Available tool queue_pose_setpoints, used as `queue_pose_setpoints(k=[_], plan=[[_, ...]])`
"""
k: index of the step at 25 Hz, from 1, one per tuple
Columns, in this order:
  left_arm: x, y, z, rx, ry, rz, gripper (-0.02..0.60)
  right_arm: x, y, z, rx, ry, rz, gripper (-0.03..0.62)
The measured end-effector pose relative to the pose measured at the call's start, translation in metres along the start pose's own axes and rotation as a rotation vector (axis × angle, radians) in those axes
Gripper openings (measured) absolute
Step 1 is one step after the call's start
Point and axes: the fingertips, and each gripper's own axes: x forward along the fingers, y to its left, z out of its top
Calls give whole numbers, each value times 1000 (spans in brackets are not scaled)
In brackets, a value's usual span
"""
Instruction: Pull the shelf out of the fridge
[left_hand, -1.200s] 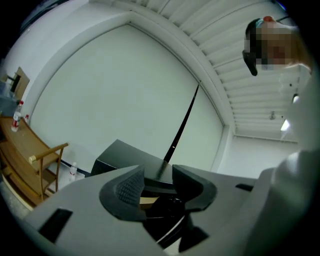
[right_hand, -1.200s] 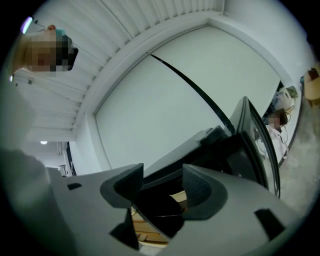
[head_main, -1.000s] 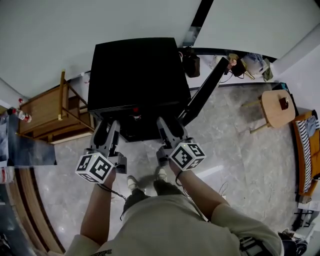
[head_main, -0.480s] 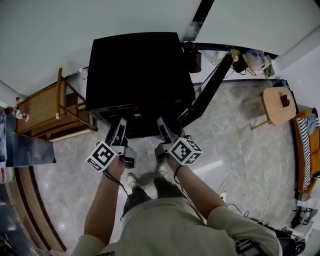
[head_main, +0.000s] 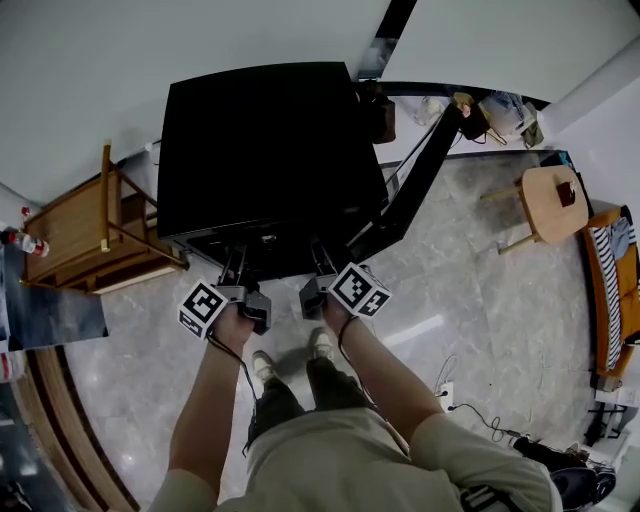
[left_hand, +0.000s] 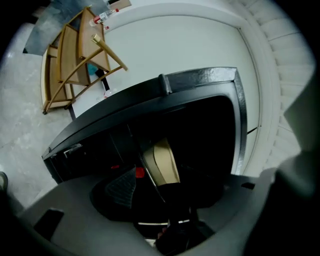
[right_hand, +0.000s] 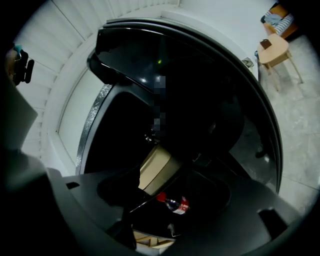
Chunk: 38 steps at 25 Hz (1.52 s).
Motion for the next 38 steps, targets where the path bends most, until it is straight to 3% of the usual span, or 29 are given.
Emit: queue_pose_setpoints(k=[2, 13, 18, 21, 27, 29, 38], plan=[[8, 10, -2, -4, 12, 24, 255, 6, -7, 6, 16, -16, -20, 245], [38, 29, 27, -90, -57, 4, 253, 32, -38, 2, 187, -58, -53, 245], [45, 35, 40, -169, -114, -23, 252, 44, -35, 14, 209, -87, -39, 245], [50, 39, 42, -153, -108, -27, 195, 49, -33, 12, 233, -97, -34, 239], [52, 32, 43, -143, -106, -77, 31, 55, -30, 10, 310, -110, 9, 95], [52, 32, 43, -165, -111, -86, 23, 54, -34, 8, 319, -108, 0, 38], [39, 27, 30, -173, -72, -116, 18, 35, -34, 9, 378, -127, 46, 21]])
